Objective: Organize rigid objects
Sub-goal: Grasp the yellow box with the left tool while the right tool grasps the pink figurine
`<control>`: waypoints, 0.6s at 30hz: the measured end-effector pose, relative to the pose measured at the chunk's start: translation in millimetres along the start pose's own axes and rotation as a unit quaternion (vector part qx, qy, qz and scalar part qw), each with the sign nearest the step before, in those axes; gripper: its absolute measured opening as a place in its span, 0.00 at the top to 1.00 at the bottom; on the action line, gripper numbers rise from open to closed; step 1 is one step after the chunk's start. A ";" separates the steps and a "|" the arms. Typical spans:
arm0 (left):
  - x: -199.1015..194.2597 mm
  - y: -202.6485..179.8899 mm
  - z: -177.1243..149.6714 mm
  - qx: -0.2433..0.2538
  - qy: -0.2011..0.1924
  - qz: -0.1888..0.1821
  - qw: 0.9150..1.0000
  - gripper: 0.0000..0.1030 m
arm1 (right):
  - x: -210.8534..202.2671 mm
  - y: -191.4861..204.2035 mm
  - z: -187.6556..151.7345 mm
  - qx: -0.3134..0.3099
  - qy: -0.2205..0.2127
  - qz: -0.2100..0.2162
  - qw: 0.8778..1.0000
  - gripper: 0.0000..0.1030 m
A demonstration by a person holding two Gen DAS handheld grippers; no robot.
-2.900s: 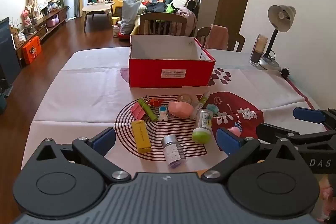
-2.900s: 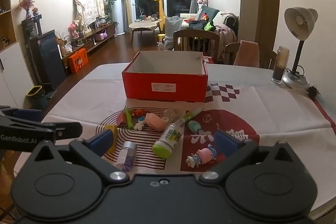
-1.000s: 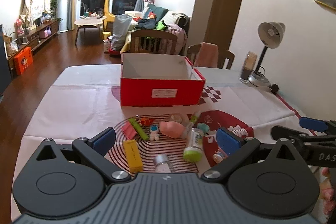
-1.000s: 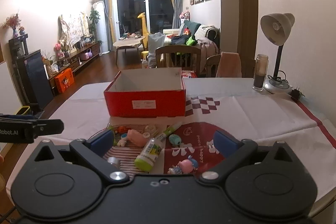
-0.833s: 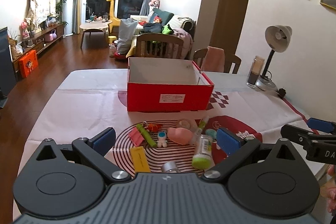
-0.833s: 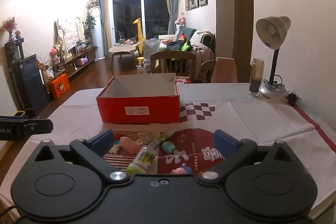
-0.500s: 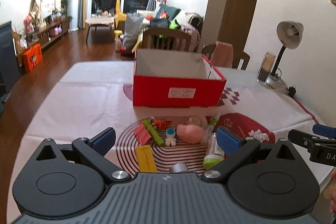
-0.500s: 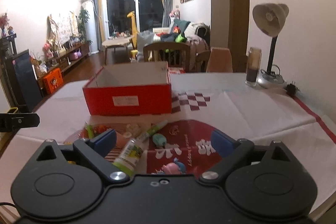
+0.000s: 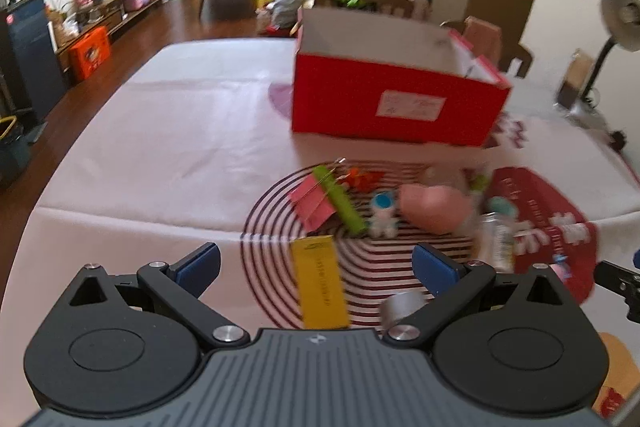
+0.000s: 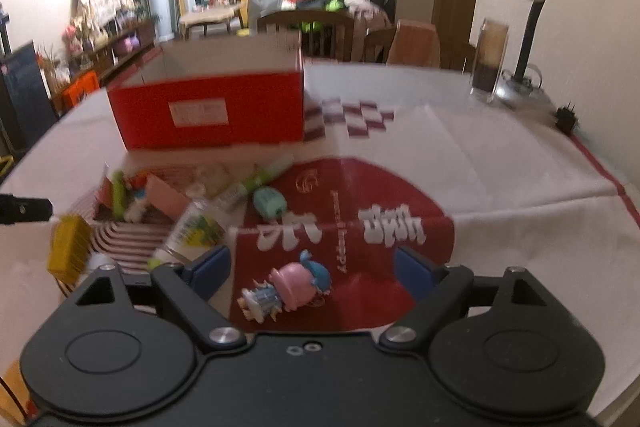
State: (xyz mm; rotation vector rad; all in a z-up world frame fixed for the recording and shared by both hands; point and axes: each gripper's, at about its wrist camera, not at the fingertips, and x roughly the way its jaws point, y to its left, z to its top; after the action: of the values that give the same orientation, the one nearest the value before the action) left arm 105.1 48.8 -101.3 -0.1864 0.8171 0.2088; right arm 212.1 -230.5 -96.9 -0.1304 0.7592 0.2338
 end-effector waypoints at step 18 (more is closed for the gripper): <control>56.6 3.2 -7.5 -0.006 0.064 0.020 0.998 0.17 | 64.1 -7.3 4.2 0.102 0.138 0.047 0.984 0.32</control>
State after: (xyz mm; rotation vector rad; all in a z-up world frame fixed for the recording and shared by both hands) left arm 136.7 56.5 -148.3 -0.1966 0.9469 0.2414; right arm 261.7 -226.4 -138.2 0.0691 1.0625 0.2299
